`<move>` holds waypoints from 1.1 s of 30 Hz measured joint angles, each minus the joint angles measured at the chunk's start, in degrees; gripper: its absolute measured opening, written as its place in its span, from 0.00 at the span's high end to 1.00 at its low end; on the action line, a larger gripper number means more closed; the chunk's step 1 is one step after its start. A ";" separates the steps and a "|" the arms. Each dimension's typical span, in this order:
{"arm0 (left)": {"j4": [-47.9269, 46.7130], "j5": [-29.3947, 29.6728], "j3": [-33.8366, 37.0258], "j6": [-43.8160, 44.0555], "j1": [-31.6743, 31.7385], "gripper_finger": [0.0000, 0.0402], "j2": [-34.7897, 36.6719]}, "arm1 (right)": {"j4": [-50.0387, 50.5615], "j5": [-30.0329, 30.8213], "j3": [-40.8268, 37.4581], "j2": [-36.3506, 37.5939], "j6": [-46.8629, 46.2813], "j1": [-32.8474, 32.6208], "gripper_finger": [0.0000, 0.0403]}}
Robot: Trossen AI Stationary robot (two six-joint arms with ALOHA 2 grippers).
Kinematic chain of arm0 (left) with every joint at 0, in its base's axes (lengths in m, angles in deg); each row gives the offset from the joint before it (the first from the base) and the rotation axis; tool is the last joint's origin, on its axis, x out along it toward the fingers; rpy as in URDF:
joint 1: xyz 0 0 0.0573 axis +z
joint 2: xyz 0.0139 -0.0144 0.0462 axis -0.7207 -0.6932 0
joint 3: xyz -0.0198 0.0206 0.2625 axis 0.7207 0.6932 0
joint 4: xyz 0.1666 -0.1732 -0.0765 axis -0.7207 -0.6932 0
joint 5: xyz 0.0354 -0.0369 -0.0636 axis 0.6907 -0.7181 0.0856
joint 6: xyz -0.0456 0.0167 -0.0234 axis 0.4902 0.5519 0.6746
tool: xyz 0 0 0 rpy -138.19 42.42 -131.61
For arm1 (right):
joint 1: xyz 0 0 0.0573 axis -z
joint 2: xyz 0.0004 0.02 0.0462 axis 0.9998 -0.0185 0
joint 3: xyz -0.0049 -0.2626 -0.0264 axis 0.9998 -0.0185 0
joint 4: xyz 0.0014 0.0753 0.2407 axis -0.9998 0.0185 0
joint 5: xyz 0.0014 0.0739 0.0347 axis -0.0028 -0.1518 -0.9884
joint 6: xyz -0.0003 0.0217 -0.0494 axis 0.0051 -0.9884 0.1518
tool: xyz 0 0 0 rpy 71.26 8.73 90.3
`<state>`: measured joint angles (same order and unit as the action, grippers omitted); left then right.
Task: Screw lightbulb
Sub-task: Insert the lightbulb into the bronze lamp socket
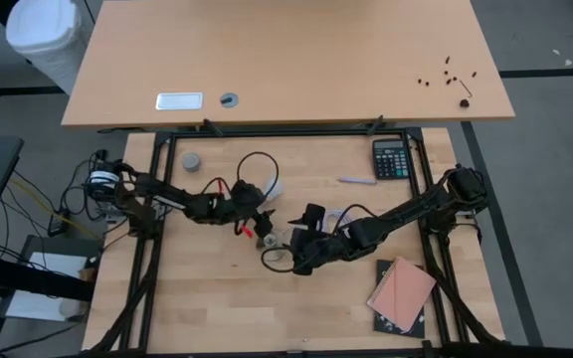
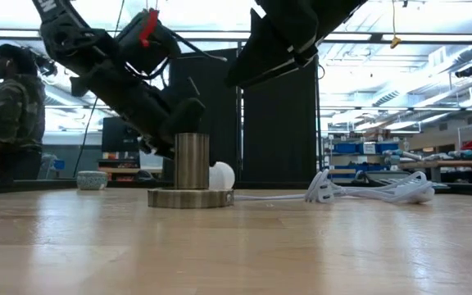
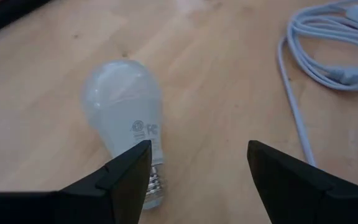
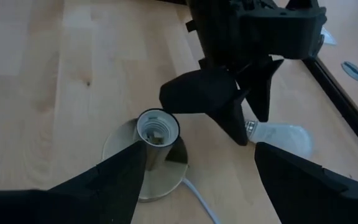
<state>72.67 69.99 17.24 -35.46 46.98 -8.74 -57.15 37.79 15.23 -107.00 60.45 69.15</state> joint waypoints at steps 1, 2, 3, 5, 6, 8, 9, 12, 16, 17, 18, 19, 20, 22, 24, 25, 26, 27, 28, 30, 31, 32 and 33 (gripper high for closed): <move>0.02 -1.46 0.00 -0.94 0.35 0.33 0.00 | 0.00 0.00 0.00 0.00 0.00 0.00 0.23; 0.02 -2.72 0.00 -1.78 0.59 0.33 0.01 | 0.00 0.00 0.00 0.00 -0.03 -0.02 0.23; 0.04 -4.11 0.00 -2.93 0.72 0.33 0.10 | 0.00 0.00 0.00 0.00 -0.17 -0.02 0.23; -0.08 -6.09 0.06 -4.63 0.85 0.33 0.43 | 0.00 0.00 0.00 0.00 -0.36 -0.02 0.23; -0.20 -6.94 0.12 -5.41 1.00 0.33 0.75 | 0.02 0.00 0.00 0.00 -0.42 -0.03 0.23; -0.33 -8.34 0.23 -5.99 1.51 0.33 1.36 | 0.07 -0.02 0.00 0.00 -0.88 -0.02 0.23; -0.49 -9.11 0.29 -6.00 1.85 0.33 1.79 | 0.07 0.00 0.00 0.00 -1.03 -0.02 0.23; -0.18 -9.34 0.35 -5.75 2.51 0.33 2.98 | 0.04 -0.01 0.00 -0.01 -0.99 -0.02 0.23; -4.98 -8.85 -2.17 -4.79 2.94 0.33 2.98 | -0.13 -0.02 0.00 -0.02 -0.96 0.30 0.23; -7.37 -8.58 -3.56 -4.71 2.92 0.33 2.98 | -0.13 -0.02 0.00 -0.02 -0.96 0.36 0.23; -10.09 -7.87 -5.23 -4.50 2.92 0.33 2.98 | -0.13 -0.02 0.00 -0.02 -0.94 0.40 0.23; -12.91 -6.89 -6.77 -4.40 2.92 0.33 3.00 | -0.13 -0.02 0.00 -0.02 -0.94 0.44 0.23; -15.64 -6.03 -8.23 -4.29 2.92 0.33 3.00 | -0.13 -0.02 0.00 -0.02 -0.92 0.50 0.23; -20.12 -3.63 -10.88 -3.77 2.82 0.33 3.00 | -0.13 -0.02 0.00 -0.02 -0.88 0.52 0.23; -23.14 -0.59 -12.89 -2.10 2.78 0.33 3.04 | -0.13 -0.02 0.00 -0.02 -0.83 0.52 0.23; -24.84 0.90 -13.60 -0.80 2.79 0.33 3.04 | -0.12 -0.02 0.00 -0.02 -0.83 0.52 0.23; -26.65 2.35 -14.13 0.60 2.82 0.33 3.04 | -0.11 -0.02 0.00 -0.02 -0.83 0.52 0.23; -28.04 3.68 -14.52 2.20 2.92 0.33 3.04 | -0.11 -0.02 0.00 -0.02 -0.83 0.52 0.23; -29.03 4.54 -14.90 3.92 3.11 0.33 3.04 | -0.13 -0.02 0.00 -0.02 -0.81 0.52 0.23; -29.98 4.77 -15.28 7.83 3.82 0.33 3.07 | -0.17 -0.02 0.00 -0.04 -0.77 0.52 0.23; -30.81 4.75 -15.30 10.19 4.22 0.33 3.09 | -0.42 -0.02 0.00 -0.04 -0.30 0.52 0.23; -32.10 4.64 -15.28 12.59 4.62 0.33 3.09 | -0.97 -0.02 0.00 -0.06 0.10 0.52 0.23; -33.29 4.42 -15.28 14.55 5.08 0.33 3.07 | -1.69 -0.02 0.00 -0.07 0.45 0.52 0.23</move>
<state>39.38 74.41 1.96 -20.91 52.07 -5.67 -58.84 37.77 15.23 -107.07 60.89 69.67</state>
